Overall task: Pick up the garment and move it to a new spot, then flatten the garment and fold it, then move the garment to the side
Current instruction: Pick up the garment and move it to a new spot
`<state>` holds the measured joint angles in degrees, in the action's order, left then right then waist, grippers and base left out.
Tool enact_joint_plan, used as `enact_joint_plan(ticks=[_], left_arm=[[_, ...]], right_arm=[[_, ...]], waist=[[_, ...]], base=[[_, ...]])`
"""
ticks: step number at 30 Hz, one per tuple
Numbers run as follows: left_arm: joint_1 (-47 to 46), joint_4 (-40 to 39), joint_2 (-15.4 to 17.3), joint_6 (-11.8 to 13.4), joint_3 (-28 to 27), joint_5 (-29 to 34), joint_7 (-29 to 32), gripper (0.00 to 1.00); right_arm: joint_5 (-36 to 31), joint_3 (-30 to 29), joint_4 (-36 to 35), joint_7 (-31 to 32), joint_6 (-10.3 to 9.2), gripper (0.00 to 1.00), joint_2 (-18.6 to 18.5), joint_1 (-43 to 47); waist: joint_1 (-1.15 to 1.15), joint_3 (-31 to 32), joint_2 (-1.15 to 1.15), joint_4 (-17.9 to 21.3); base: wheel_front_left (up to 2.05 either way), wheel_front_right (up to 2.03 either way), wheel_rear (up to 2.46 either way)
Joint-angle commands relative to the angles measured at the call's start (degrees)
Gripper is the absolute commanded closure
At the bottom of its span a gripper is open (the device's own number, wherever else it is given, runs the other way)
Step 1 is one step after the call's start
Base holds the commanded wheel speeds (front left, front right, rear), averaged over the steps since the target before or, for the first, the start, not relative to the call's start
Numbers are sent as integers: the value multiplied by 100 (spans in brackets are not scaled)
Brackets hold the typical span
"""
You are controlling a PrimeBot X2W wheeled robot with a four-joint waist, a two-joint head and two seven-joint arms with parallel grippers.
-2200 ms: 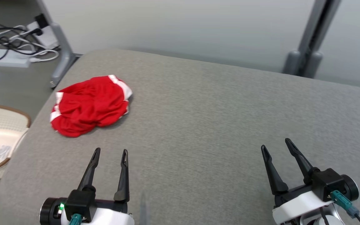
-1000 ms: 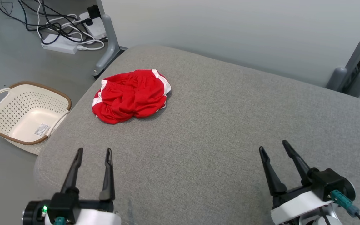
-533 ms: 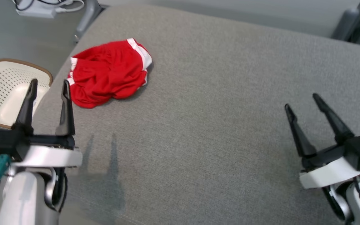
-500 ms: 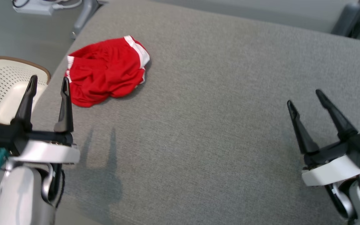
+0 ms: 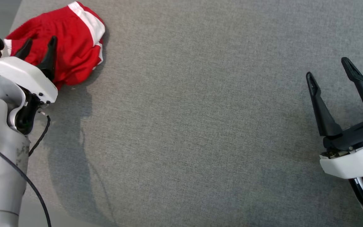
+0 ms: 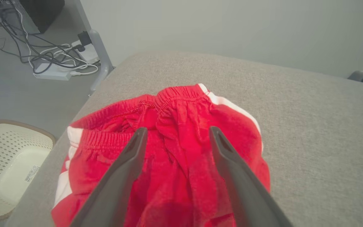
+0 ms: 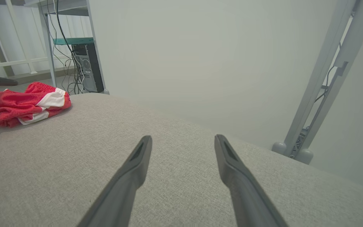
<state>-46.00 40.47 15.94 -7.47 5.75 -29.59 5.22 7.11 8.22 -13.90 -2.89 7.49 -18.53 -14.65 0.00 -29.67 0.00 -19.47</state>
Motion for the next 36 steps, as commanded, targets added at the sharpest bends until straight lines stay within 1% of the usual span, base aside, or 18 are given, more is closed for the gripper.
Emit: enact_joint_plan(ticks=[1,2,5,7,9,15,21,22,23,24,25,28,33,36], left_arm=[[-222,221,158,6,260,-301,314,0],[-222,221,158,6,260,-301,314,0],[-456,443,383,5,596,-610,603,0],[-599,607,505,5,749,-692,587,0],[-717,789,558,4,896,-710,511,0],[-1037,1273,576,4,1205,-846,287,0],[-1220,1703,489,4,1495,-1066,361,0],[-1225,1757,476,3,1528,-1136,415,9],[-1235,1796,475,4,1559,-1182,460,55],[-1255,1841,480,3,1578,-1232,489,83],[-1280,1891,486,4,1567,-1314,505,100],[-1330,1964,520,4,1610,-1455,456,100],[-1379,2001,629,3,1726,-1523,68,100],[-1344,1969,628,3,1826,-1600,-67,100]], right_arm=[[18,-15,-47,25,1,0,-17,25],[18,-15,-47,25,1,0,-17,25],[25,-17,-65,7,1,0,44,34],[-9,23,-60,-15,1,0,62,29],[-44,66,-39,-42,1,0,67,20],[-36,106,27,-112,1,0,82,-73],[-87,172,54,-149,1,0,123,-117],[-95,174,67,-153,1,0,135,-110],[-103,171,77,-169,1,0,144,-105],[-110,168,80,-179,1,0,153,-103],[-101,159,89,-183,1,0,175,-102],[-85,148,114,-206,1,0,209,-131],[-98,221,245,-289,1,0,249,-176],[-83,250,317,-337,1,0,279,-204]], waist=[[0,-194,0,124],[0,-194,0,124],[0,-297,0,187],[0,-369,0,219],[0,-425,0,253],[0,-547,0,338],[0,-632,0,431],[0,-641,0,443],[0,-648,0,453],[0,-653,0,461],[0,-657,0,469],[0,-645,0,487],[0,-488,0,524],[0,-335,0,549]], base=[[0,0,0],[0,0,0],[0,0,0],[0,0,0],[0,0,0],[0,0,0],[0,0,0],[0,0,0],[0,0,0],[0,0,0],[0,0,0],[0,0,0],[0,0,0],[0,0,0]])
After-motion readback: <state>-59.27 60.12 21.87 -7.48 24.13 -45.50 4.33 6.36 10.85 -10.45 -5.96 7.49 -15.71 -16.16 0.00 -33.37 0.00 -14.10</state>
